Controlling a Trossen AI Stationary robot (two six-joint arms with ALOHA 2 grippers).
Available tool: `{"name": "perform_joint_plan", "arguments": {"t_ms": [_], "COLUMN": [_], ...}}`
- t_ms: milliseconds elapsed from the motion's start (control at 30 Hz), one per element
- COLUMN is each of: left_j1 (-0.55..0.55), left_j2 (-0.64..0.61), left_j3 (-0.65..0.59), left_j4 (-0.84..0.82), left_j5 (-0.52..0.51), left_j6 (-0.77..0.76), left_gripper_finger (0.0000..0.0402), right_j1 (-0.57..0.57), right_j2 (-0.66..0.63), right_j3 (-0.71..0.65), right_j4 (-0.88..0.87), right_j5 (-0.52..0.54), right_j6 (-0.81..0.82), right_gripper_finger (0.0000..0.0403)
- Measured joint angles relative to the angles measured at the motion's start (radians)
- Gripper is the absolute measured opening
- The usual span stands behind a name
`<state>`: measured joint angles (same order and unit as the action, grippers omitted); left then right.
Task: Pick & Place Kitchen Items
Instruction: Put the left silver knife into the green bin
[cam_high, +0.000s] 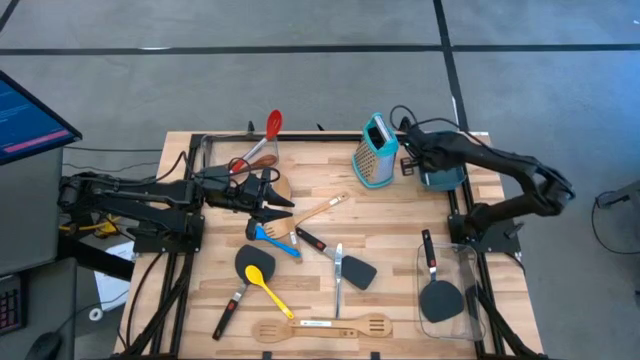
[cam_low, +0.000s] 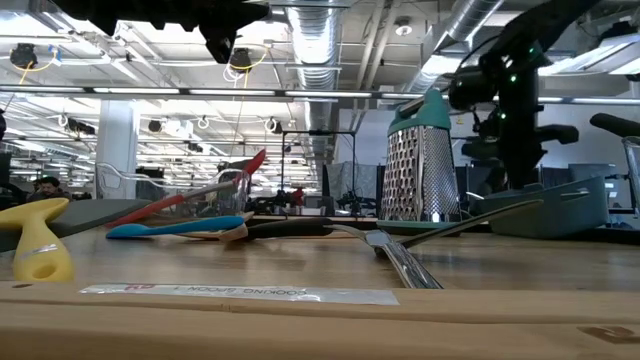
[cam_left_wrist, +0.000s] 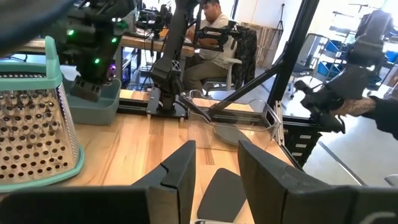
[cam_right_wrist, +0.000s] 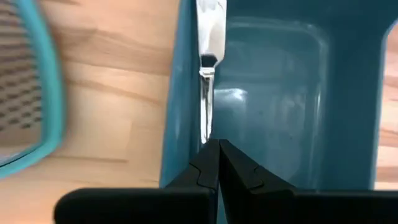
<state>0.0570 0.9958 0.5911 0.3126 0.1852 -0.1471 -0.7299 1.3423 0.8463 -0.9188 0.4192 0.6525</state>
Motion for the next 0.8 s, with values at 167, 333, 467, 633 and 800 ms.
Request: {"name": "perform_joint_plan", "arguments": {"t_ms": [167,333,467,633,800], "left_j1": [0.0,0.0,0.0,0.0,0.0], "left_j2": [0.0,0.0,0.0,0.0,0.0], "left_j3": [0.0,0.0,0.0,0.0,0.0], "left_j4": [-0.003,-0.007,-0.007,-0.008,-0.009], "left_j5": [0.0,0.0,0.0,0.0,0.0], "left_j6": [0.0,0.0,0.0,0.0,0.0], "left_gripper_finger": [0.0106,0.0106,0.0106,0.0106,0.0106], "right_j1": [-0.034,-0.058,-0.072,-0.072,-0.072], "right_j2": [0.084,0.149,0.155,0.136,0.127], "right_j3": [0.0,0.0,0.0,0.0,0.0], "right_j4": [0.047,0.126,0.199,0.247,0.256], "right_j5": [-0.011,-0.062,-0.107,-0.144,-0.195], "right_j6": [-0.005,-0.05,-0.085,-0.113,-0.153], "right_gripper_finger": [0.0,0.0,0.0,0.0,0.0]}}
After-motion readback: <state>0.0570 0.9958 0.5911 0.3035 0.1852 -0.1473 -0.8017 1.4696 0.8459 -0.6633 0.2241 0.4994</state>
